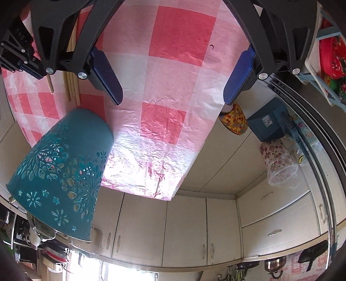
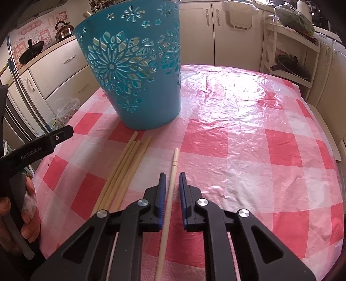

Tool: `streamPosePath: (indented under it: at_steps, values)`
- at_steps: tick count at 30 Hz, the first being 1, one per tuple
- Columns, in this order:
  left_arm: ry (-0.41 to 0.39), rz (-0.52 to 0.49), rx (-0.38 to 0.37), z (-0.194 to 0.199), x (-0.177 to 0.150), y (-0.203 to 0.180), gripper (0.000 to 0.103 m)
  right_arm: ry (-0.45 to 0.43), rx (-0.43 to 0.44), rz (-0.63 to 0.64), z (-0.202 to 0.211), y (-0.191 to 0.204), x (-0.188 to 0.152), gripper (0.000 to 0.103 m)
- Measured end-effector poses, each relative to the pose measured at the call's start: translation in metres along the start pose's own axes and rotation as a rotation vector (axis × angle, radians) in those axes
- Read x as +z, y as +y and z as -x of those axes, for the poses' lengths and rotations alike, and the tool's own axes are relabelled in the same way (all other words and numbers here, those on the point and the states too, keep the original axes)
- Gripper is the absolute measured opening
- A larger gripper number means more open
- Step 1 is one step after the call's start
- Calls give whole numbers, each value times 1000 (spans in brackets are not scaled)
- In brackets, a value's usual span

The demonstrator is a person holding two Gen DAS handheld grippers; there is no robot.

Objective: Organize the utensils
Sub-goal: 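Bring the open left gripper back down toward the sticks, then lift the stick with the right gripper and release it into the basket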

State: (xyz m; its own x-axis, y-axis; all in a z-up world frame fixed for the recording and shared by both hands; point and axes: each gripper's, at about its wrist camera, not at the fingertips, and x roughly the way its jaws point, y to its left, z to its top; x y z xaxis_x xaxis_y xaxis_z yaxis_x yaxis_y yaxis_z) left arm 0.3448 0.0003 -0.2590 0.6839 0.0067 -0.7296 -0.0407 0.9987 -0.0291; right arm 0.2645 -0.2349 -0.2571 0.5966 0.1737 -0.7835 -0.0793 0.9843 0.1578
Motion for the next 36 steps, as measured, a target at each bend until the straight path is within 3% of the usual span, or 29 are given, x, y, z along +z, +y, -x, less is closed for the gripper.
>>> streamPosePath:
  at_steps: [4, 11, 15, 21, 30, 33, 36]
  values:
    - [-6, -33, 2, 2, -1, -7, 91, 9, 0, -10, 1, -4, 0, 7]
    - [8, -23, -3, 0, 0, -5, 91, 31, -69, 98, -2, 11, 1, 7]
    - [15, -20, -6, -1, 0, -5, 91, 35, -8, 4, 1, -4, 1, 6]
    - [25, -11, -11, -2, 0, -3, 91, -6, 177, -129, 30, -28, 5, 6]
    - [37, -14, -9, -6, 0, -4, 92, -208, 414, -217, 105, -27, 59, 6]
    - [38, -14, -8, -6, 0, -4, 92, -306, 440, -203, 125, -14, 93, 6]
    - [37, -13, -9, -6, 0, -4, 92, -405, 412, -179, 133, 2, 134, 6]
